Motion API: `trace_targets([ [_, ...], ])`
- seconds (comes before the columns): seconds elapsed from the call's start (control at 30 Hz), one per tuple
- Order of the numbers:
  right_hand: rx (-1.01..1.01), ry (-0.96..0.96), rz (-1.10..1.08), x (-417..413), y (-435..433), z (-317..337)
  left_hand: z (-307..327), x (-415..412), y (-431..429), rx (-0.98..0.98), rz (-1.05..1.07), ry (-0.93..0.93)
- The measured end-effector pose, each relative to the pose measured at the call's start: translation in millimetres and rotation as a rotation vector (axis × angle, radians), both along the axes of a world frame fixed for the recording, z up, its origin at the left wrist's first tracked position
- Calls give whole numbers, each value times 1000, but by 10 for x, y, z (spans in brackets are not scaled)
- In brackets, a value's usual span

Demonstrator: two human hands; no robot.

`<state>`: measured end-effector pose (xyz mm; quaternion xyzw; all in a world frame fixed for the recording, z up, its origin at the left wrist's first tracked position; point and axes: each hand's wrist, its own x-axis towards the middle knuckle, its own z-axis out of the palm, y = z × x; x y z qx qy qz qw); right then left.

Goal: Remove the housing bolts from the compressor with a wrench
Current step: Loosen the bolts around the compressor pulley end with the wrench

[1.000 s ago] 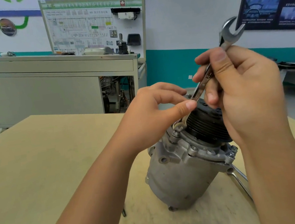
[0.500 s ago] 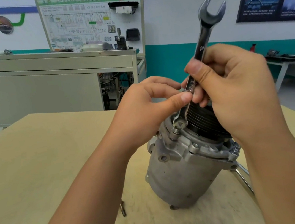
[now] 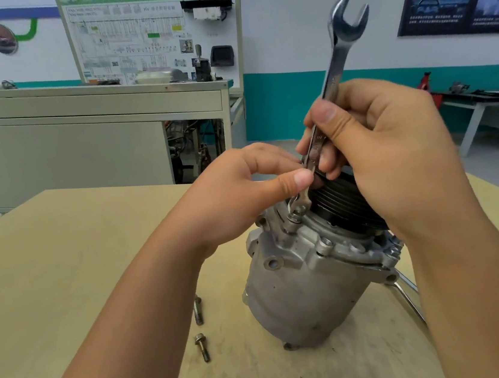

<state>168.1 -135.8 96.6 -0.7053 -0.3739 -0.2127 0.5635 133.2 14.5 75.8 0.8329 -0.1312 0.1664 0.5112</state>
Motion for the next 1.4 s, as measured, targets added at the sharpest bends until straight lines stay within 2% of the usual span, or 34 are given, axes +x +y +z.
trace_targets([
  [0.1,-34,39,70,-5,-23,8,-18,9,12,0,-20,30],
  [0.23,-92,27,48,-27,-8,2,-35,23,1,-20,-18,47],
  [0.53,-179,-92,-9,-38,-87,60,-53,60,-15,-77,-1,-3],
  [1.1,-50,63,114,132,-183,22,-70,55,9,-37,-142,105],
  [1.23,70,157,164,111,-161,20,-85,72,27,-10,-134,100],
  [1.4,121,191,123,123,-129,25,-78,56,0,-70,-189,124],
])
